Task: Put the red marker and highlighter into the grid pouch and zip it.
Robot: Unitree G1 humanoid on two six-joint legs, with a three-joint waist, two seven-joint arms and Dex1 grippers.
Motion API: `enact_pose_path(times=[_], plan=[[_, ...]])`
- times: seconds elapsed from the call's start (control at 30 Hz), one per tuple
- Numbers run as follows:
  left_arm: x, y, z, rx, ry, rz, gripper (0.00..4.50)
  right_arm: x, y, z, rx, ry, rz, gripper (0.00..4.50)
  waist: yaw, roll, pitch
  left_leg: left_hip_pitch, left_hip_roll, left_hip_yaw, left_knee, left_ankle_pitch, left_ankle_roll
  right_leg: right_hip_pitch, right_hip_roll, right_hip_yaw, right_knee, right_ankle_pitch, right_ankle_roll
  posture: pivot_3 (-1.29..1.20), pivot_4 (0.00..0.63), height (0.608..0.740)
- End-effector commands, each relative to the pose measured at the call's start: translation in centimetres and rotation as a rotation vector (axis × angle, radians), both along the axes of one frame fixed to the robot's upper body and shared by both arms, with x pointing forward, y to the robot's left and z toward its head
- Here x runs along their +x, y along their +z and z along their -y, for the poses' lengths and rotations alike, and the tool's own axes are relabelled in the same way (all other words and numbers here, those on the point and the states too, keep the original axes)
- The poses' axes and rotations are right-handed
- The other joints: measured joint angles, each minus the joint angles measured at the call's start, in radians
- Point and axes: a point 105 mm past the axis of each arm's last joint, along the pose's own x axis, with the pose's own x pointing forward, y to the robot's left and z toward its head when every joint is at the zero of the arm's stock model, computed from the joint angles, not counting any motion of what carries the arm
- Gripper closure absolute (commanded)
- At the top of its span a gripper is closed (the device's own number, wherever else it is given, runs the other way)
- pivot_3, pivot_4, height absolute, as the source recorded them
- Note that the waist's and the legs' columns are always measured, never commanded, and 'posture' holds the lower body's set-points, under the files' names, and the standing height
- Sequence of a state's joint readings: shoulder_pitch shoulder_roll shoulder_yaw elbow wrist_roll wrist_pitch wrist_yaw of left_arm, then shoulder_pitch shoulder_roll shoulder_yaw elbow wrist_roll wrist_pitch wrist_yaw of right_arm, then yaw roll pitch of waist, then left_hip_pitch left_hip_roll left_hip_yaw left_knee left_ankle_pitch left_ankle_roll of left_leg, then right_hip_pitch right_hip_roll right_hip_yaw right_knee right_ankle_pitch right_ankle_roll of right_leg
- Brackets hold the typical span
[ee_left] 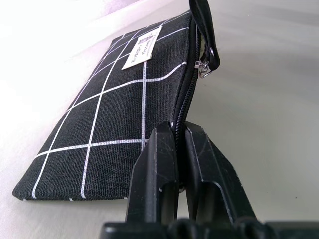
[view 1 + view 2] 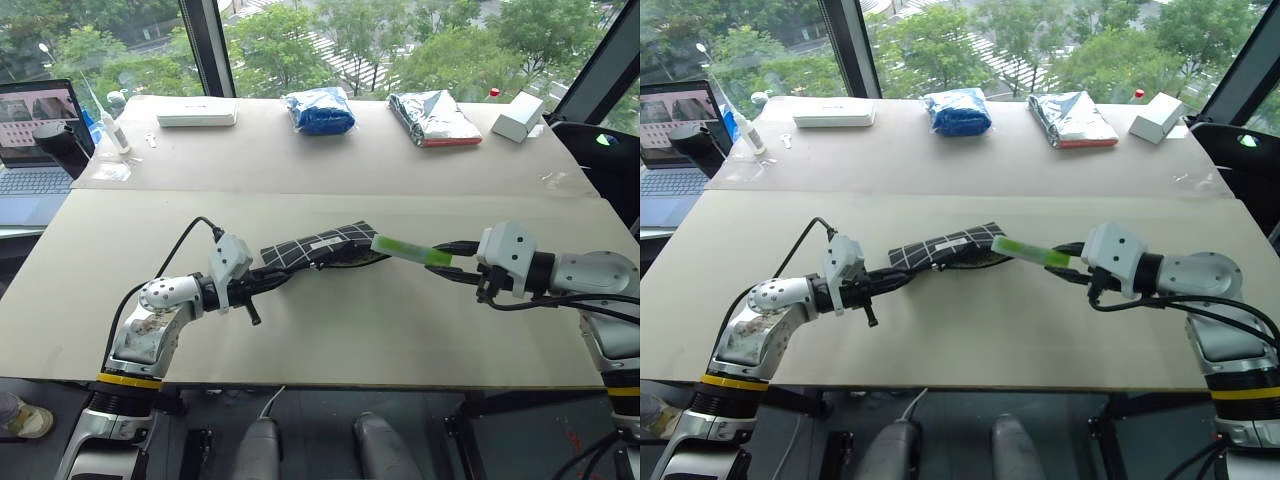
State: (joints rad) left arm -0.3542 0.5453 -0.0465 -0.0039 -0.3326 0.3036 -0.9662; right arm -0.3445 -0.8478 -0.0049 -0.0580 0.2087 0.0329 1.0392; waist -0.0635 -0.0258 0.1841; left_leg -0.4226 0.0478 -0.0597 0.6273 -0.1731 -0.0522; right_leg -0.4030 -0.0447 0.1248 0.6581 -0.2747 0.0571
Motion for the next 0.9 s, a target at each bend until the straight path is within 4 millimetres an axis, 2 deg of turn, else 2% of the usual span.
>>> enact_pose_path(times=[0.03,0.57,0.83,0.9], plan=[[0.1,1.4,0.5,0.002,-0.023,0.056,4.5,-0.2,0.6,-0.7,-0.033,0.033,0.055,3.44,0.003,0.0,0.0,0.0,0.0,0.0,0.0,0.0,0.0,0.0,0.0,0.0,0.0,0.0,0.0,0.0,0.15,0.74],[0.3,1.5,0.4,0.027,-0.051,0.059,4.5,1.0,0.3,-2.3,-0.077,0.066,0.096,3.44,0.016,0.0,0.0,0.0,0.0,0.0,0.0,0.0,0.0,0.0,0.0,0.0,0.001,0.0,0.0,0.0,0.15,0.74],[0.5,1.6,0.7,0.037,-0.069,0.057,4.5,2.0,-0.6,-4.5,-0.157,0.136,0.1,3.44,0.017,0.0,0.0,0.0,0.0,0.0,0.001,0.0,0.0,0.0,0.0,0.0,0.001,0.001,-0.001,0.0,0.15,0.74],[0.6,1.7,0.8,0.038,-0.074,0.058,4.5,2.5,-0.8,-5.7,-0.181,0.157,0.113,3.44,0.017,0.0,0.0,0.0,0.0,0.0,0.001,0.0,0.0,0.0,0.0,0.0,0.001,0.001,-0.001,0.0,0.15,0.74]])
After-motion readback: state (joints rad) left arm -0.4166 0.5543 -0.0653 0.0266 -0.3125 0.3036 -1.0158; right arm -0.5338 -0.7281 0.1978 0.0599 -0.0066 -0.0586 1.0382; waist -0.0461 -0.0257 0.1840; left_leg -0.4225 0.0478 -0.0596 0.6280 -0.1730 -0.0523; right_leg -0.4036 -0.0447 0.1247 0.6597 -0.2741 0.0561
